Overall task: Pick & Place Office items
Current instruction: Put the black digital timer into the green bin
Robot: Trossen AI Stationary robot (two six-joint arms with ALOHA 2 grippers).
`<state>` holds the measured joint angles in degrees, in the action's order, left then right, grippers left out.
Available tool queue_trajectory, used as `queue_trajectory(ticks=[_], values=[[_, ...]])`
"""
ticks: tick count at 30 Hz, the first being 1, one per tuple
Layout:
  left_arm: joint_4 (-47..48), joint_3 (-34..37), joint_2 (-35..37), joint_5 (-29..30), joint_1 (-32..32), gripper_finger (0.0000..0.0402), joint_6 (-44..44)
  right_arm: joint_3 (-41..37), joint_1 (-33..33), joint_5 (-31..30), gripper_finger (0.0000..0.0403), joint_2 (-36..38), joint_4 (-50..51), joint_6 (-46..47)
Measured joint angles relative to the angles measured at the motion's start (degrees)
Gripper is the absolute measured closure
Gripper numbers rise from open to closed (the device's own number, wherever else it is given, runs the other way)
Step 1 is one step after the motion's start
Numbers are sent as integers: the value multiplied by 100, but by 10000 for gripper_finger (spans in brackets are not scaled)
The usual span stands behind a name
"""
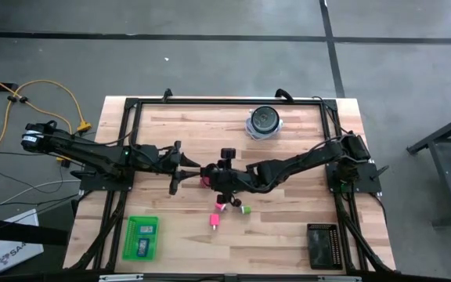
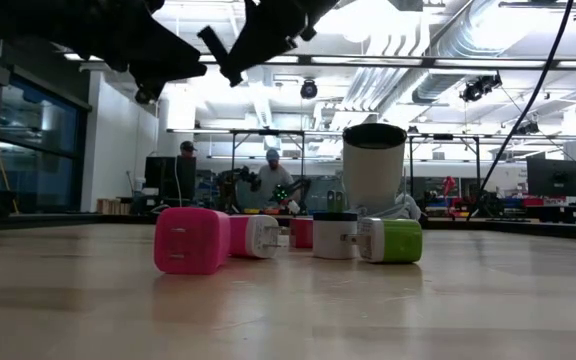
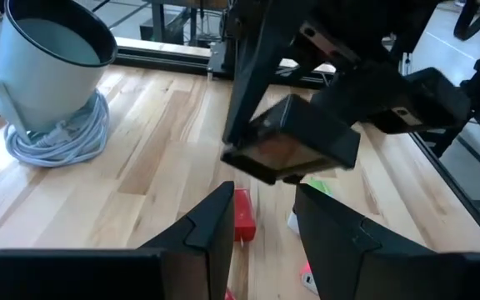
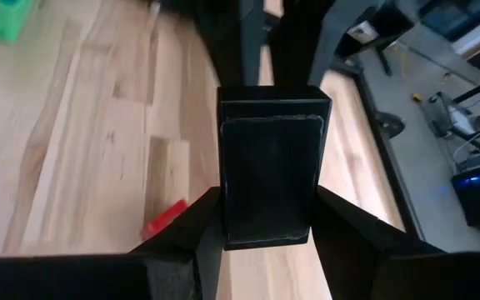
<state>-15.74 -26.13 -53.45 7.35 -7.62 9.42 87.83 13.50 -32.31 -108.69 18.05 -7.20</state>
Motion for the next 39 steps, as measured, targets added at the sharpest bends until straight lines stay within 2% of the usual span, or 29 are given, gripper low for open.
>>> queue_trajectory(ticks=[8, 15, 28, 31, 39], values=[[-135, 0, 0, 0, 0, 277, -786, -2, -15, -82, 257, 297, -1, 144], [-1167, 0, 0, 0, 0, 277, -996, -2, 113, -56, 257, 608, 34, 162], [-1221, 0, -86, -71, -4, 275, -1371, 0, 227, 15, 257, 646, -92, 147], [-1289, 0, -125, -210, -4, 262, -1308, 0, 225, 8, 257, 648, -131, 144], [-1456, 0, -195, -302, -7, 195, -1347, 0, 225, 12, 257, 646, -119, 142]])
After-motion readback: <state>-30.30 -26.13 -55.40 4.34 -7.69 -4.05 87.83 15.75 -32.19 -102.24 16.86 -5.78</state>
